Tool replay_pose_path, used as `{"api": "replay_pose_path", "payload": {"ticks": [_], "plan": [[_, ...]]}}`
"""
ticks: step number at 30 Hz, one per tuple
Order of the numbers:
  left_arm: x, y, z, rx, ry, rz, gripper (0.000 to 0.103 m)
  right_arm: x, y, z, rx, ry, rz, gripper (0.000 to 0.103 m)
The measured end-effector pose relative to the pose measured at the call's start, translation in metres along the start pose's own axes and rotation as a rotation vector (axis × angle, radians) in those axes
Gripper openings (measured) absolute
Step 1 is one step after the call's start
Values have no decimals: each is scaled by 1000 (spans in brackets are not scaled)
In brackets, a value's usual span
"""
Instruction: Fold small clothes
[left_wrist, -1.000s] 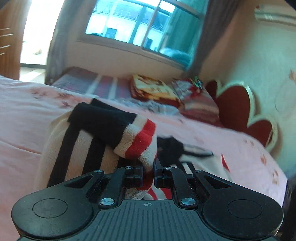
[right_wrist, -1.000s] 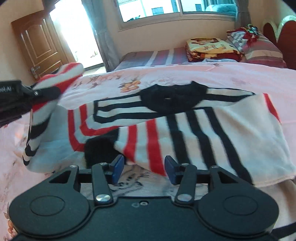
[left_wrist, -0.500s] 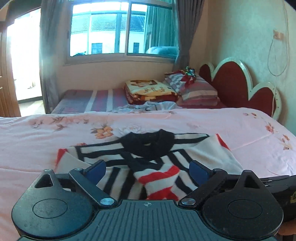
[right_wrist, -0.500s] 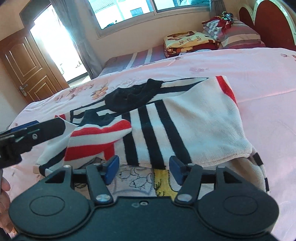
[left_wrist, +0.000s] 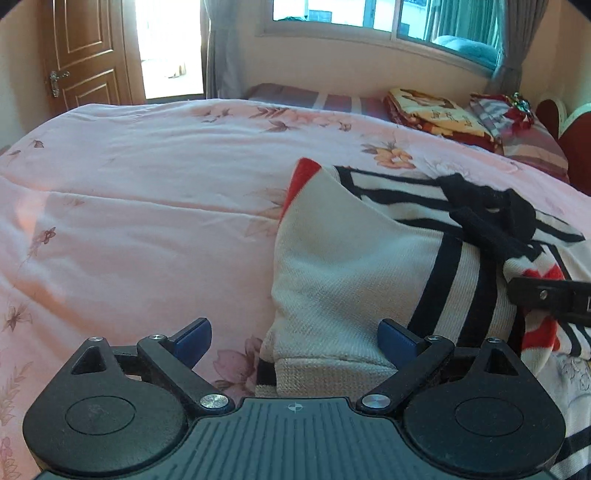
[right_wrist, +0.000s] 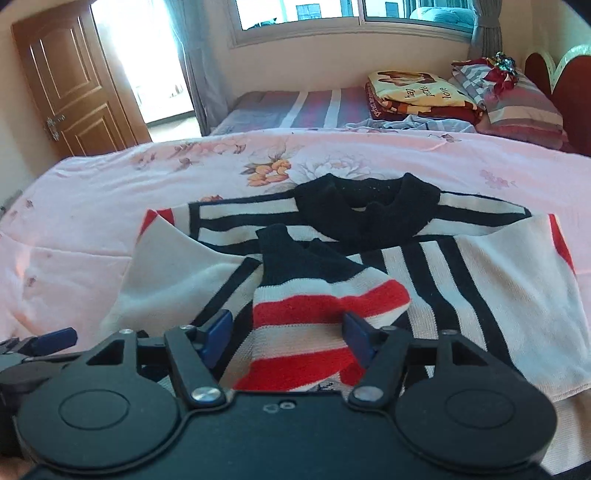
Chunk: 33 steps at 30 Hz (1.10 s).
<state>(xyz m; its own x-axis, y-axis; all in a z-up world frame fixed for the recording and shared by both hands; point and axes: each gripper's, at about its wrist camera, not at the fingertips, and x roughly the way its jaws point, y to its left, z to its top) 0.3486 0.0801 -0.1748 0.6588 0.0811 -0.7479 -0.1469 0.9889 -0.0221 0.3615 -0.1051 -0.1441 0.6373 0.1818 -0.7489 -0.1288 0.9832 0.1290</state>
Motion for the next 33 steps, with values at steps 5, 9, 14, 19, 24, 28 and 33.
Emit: {"api": "replay_pose_path", "payload": {"ticks": [5, 9, 14, 19, 24, 28, 33], "plan": [[-1, 3, -2, -35, 12, -46, 96, -36, -52, -8, 151, -69, 39, 10], [5, 3, 0, -45, 27, -67, 96, -37, -98, -28, 240, 1, -14, 11], [11, 4, 12, -50, 42, -85, 96, -30, -133, -45, 439, 21, 111, 28], [18, 10, 26, -82, 36, -82, 96, -48, -130, -50, 410, -4, 167, 76], [25, 7, 27, -95, 42, -86, 96, -56, -119, -51, 354, -17, 220, 75], [25, 3, 26, -75, 28, -96, 96, -45, -118, -42, 360, -53, 143, 48], [33, 9, 32, -116, -1, -103, 96, -36, -125, -38, 330, -72, 77, 11]]}}
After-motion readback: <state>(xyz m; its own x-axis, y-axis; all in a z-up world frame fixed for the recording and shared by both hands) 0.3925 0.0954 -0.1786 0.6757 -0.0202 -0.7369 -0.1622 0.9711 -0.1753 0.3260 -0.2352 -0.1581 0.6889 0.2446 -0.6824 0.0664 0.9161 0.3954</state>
